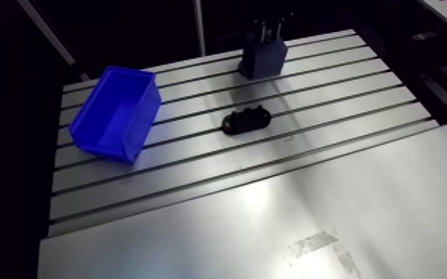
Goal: Pick up the M10 bolt and insert it into the hex recess until seated.
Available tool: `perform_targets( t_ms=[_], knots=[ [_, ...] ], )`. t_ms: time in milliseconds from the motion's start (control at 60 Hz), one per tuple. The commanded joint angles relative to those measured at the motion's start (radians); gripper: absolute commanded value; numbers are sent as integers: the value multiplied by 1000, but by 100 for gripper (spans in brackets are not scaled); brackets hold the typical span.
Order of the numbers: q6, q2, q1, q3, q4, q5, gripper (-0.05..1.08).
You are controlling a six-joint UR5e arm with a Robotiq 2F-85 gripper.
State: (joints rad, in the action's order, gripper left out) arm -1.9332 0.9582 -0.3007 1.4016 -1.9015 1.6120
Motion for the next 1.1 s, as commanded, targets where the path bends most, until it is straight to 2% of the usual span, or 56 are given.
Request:
perform_targets(
  t_ms=[17,1100],
  knots=[
    [0,0,1,1,0,-1,61],
    [-14,0,0,4,-3,0,67]
  ],
)
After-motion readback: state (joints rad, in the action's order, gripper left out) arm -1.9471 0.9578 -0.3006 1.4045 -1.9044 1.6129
